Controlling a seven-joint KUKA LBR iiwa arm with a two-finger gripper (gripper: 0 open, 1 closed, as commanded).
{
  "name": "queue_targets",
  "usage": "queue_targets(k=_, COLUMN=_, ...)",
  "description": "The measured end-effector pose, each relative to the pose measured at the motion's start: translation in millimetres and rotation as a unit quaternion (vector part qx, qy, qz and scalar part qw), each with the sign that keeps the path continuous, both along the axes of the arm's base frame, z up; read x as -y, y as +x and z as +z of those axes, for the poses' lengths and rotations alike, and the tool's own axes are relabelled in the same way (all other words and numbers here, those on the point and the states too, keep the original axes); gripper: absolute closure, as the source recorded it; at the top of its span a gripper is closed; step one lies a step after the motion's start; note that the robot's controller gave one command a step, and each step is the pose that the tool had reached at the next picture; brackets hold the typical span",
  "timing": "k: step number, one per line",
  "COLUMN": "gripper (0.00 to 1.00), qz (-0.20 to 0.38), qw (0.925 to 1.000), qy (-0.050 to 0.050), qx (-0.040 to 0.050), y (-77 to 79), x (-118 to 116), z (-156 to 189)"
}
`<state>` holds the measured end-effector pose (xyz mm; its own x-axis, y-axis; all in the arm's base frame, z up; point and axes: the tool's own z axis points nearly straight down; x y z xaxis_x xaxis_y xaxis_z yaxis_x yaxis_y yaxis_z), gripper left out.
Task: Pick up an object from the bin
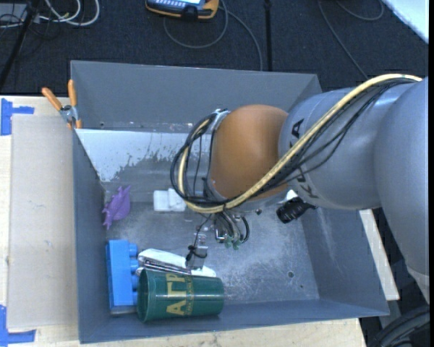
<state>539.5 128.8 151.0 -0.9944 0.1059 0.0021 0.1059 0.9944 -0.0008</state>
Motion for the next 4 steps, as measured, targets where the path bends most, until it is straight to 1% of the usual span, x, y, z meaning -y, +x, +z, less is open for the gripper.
queue_targets(k=1, gripper=0.00, qz=0.003, qw=1.0000, qy=0.001, qx=0.0018, y=14.0, x=-4.4, z=-62.6)
queue_targets(k=2, gripper=1.00, qz=-0.133, qw=0.9912, qy=0.002, qx=-0.0006, y=6.4, x=-9.4, z=-77.3)
queue_targets(k=4, gripper=1.00, qz=-0.133, qw=0.9911, qy=0.003, qx=-0.0004, y=6.0, x=-9.1, z=-74.1)
